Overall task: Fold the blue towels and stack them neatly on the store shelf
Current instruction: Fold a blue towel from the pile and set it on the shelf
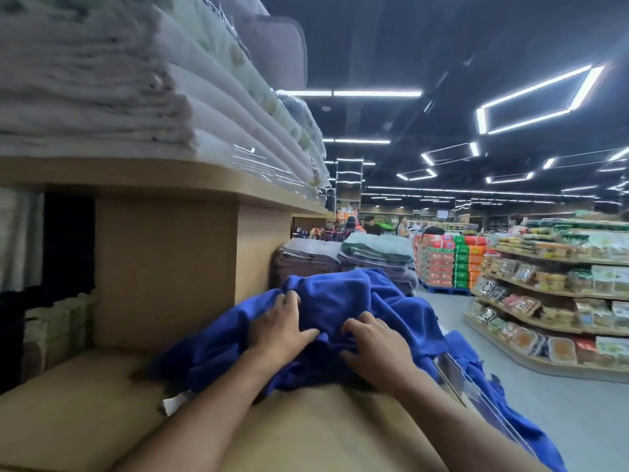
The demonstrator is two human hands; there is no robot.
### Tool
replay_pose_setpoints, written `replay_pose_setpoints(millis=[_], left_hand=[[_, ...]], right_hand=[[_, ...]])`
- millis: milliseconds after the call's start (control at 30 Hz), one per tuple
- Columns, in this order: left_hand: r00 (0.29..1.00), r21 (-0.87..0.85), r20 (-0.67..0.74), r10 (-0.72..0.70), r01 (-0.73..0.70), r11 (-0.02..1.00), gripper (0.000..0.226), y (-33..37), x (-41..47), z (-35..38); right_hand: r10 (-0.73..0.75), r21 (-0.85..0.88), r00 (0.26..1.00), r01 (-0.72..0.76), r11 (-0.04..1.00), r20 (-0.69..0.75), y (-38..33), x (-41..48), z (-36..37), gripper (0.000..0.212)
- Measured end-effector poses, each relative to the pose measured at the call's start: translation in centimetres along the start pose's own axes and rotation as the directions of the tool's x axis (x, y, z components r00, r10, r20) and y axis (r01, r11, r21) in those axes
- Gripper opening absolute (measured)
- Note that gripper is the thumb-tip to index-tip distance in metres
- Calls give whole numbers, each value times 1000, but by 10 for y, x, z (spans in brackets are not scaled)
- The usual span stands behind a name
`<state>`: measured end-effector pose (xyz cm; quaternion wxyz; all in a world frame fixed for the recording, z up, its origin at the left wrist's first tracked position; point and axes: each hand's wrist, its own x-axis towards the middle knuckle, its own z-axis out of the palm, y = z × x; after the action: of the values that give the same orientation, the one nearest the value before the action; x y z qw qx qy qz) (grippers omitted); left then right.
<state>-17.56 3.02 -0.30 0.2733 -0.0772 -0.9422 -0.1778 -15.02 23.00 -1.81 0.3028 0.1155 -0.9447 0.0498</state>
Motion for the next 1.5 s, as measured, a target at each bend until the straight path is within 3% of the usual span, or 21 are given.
replay_pose_setpoints(millis=[67, 167, 300, 367, 400, 433, 500, 567, 600, 667, 700, 733, 800, 867, 967, 1067, 1133, 1200, 1300, 1400, 1500], left_hand=[[999, -62, -49, 14, -17, 998, 43, -8, 4, 5], [988, -236, -150, 33, -68, 969, 19, -19, 8, 1], [967, -540, -247, 53, -183, 821, 29, -18, 7, -21], [952, -530, -299, 58, -217, 820, 26, -19, 6, -30], [949, -490, -310, 53, -207, 847, 19, -22, 6, -32], [954, -439, -299, 41, -175, 881, 12, -27, 8, -33], [977, -306, -213, 7, -73, 949, 3, -39, 10, -34], [992, -210, -126, -26, -1, 978, 8, -51, 11, -37], [995, -207, -83, -46, 28, 978, 11, -55, 12, -40], [996, -236, 45, -82, 90, 968, 14, -60, 11, -47], [989, -239, 117, -89, 115, 964, 15, -62, 10, -49], [981, -233, 173, -90, 130, 964, 15, -63, 9, -51], [975, -205, 209, -78, 122, 971, 14, -66, 4, -55], [985, -129, 158, -71, 92, 987, 16, -74, -4, -64], [986, 42, 98, -133, 130, 991, 25, -96, -17, -78], [936, 137, 262, -236, 206, 969, 45, -121, -31, -81], [889, 75, 381, -252, 242, 967, 55, -129, -44, -80], [873, 40, 443, -205, 209, 977, 39, -132, -57, -80], [863, -37, 485, -140, 181, 983, 19, -129, -70, -88], [824, -430, 563, -56, 350, 833, 16, -118, -83, -113], [723, -634, 675, 149, 464, 619, 11, -103, -96, -139]], right_hand=[[32, 167, 994, -14, 986, -103, 6, 2, -5, 17], [168, 438, 966, -66, 897, -197, 10, 4, -22, 20], [366, 870, 861, 158, 467, -353, 8, 4, -54, 29], [498, 947, 812, 197, 255, -303, 15, 2, -69, 30], [534, 967, 812, 139, 215, -236, 20, 0, -71, 31], [538, 972, 829, 32, 234, -157, 26, -1, -71, 33], [451, 851, 888, -170, 497, -86, 36, -2, -68, 40], [307, 613, 935, -138, 778, -179, 29, -7, -67, 43], [215, 542, 944, -48, 839, -251, 19, -11, -68, 38], [-29, 500, 953, 184, 846, -300, -6, -17, -68, 25], [-171, 527, 960, 266, 808, -222, -18, -21, -63, 22], [-297, 550, 952, 286, 784, -72, -30, -26, -56, 26], [-413, 430, 870, 275, 860, 270, -46, -33, -42, 54], [-375, 250, 819, 291, 924, 433, -48, -34, -31, 59], [-403, 269, 840, 319, 909, 364, -40, -31, -33, 16], [-282, 279, 926, 210, 937, 251, -25, -27, -44, 12], [-195, 278, 974, 157, 948, 117, -16, -24, -53, 15], [-127, 344, 991, 108, 933, 33, -8, -22, -61, 17], [-173, 364, 976, 115, 924, 131, -1, -29, -72, 17], [-124, 115, 916, 86, 990, 382, 13, -44, -88, 32], [117, -290, 861, 37, 956, 495, 25, -55, -113, 14]])
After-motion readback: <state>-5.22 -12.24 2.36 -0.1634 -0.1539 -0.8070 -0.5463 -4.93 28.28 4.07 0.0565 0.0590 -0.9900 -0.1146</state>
